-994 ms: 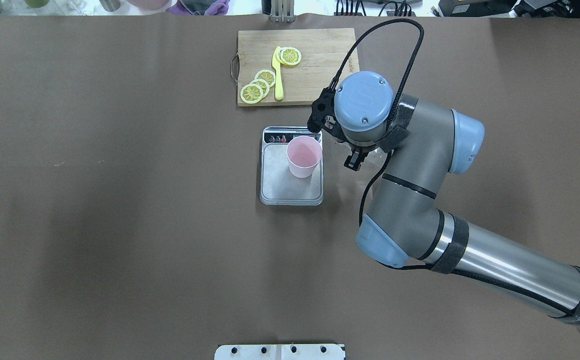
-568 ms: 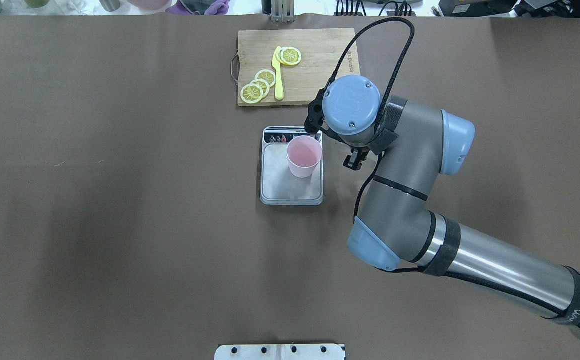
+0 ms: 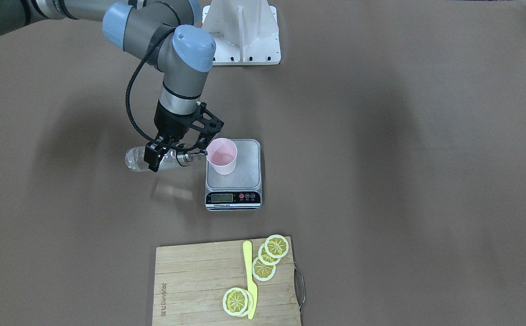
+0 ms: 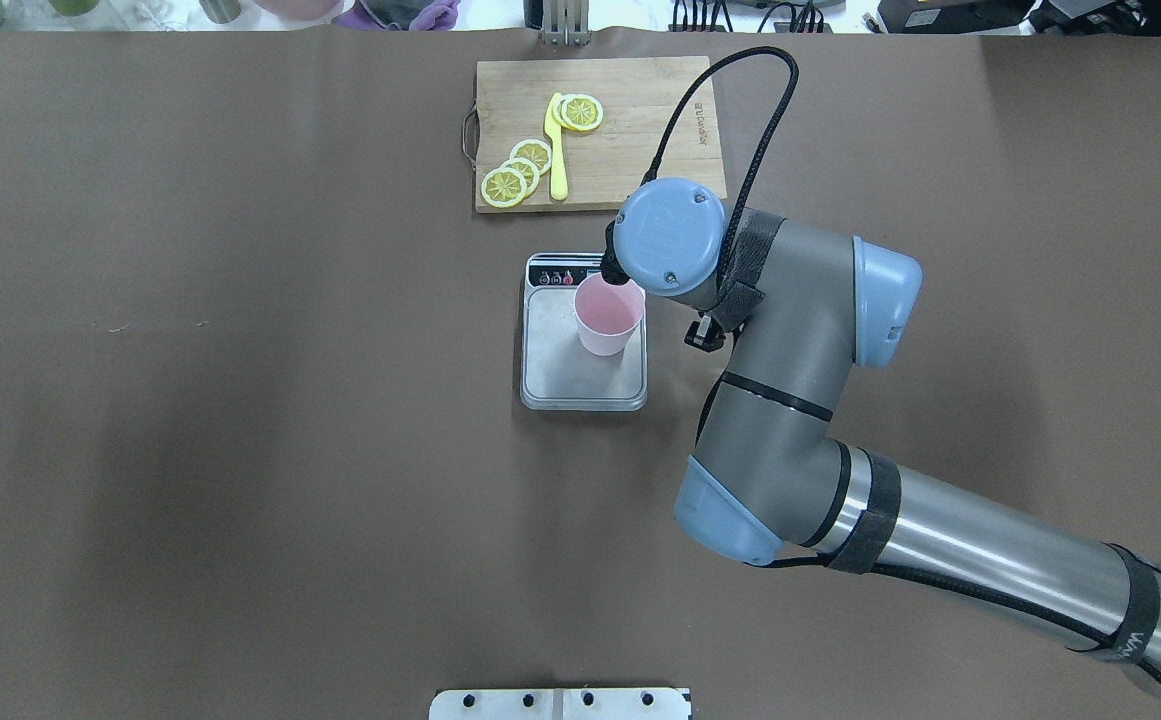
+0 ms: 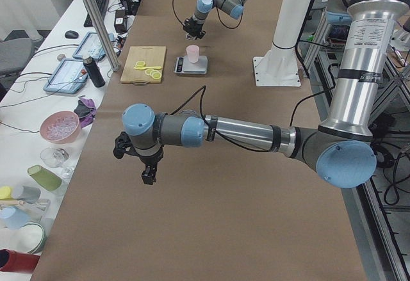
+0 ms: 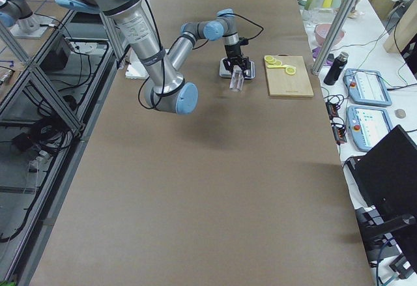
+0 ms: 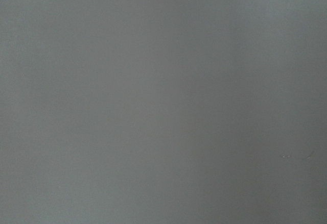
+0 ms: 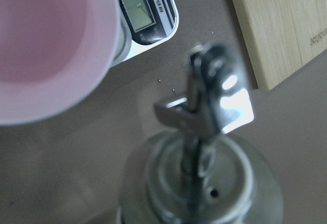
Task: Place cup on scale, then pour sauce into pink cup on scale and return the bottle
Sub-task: 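Position the bottle spout over the pink cup with the right gripper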
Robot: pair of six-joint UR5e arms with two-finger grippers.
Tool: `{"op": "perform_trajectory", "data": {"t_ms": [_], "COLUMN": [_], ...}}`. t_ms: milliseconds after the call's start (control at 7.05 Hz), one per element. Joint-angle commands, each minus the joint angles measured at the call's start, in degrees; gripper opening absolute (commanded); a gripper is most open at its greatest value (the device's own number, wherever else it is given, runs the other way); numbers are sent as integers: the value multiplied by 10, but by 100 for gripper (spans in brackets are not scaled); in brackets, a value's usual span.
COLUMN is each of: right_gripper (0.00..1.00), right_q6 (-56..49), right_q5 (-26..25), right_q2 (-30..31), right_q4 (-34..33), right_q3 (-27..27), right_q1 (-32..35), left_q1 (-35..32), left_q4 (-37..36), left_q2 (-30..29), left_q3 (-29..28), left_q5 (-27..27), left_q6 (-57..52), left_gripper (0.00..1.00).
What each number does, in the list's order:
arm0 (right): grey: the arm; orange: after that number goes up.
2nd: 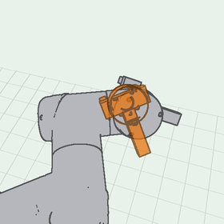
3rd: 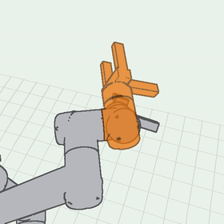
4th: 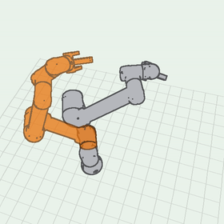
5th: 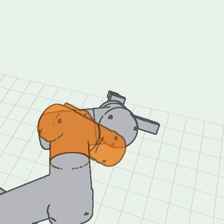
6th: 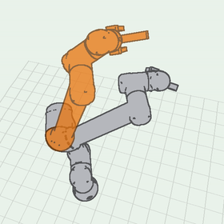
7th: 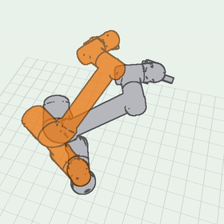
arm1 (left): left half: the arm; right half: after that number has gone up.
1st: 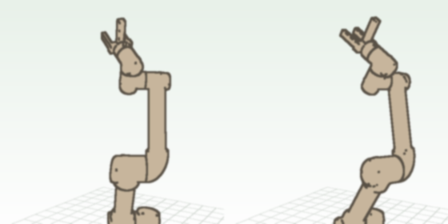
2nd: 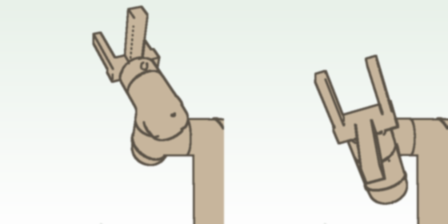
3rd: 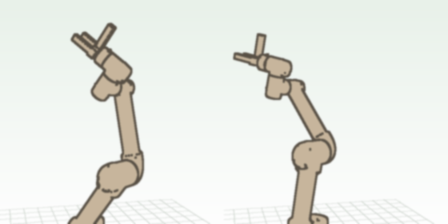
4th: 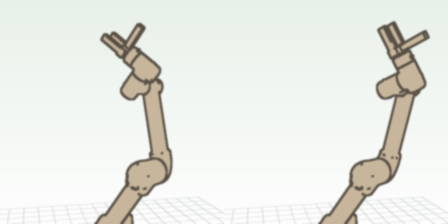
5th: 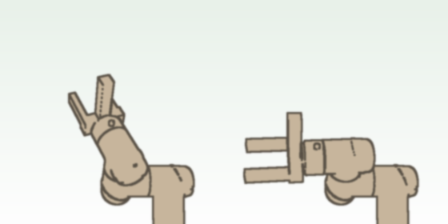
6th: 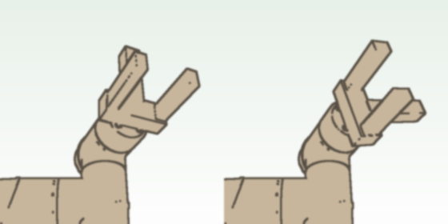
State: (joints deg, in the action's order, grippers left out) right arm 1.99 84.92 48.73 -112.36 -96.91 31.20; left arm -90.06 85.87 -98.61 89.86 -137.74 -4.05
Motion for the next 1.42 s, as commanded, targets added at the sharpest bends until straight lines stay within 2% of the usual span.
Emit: {"op": "perform_trajectory", "data": {"t_ms": [0, 426, 994, 1277], "right_gripper": [23, 24, 24, 24], "right_q6": [23, 24, 24, 24], "right_q5": [-20, -54, -89, -99], "right_q2": [3, 10, 0, -7], "right_q4": [-22, -68, -116, -119], "right_q3": [-6, -35, -35, -28], "right_q1": [-18, -43, -51, -52], "left_q1": [0, 0, -2, -2], "left_q4": [0, 0, 0, 0], "left_q2": [0, 0, 0, 0], "left_q3": [1, 1, 1, 0], "left_q5": [-1, -1, -1, -1], "left_q6": [0, 1, 1, 1], "left_gripper": [97, 97, 97, 97]}}
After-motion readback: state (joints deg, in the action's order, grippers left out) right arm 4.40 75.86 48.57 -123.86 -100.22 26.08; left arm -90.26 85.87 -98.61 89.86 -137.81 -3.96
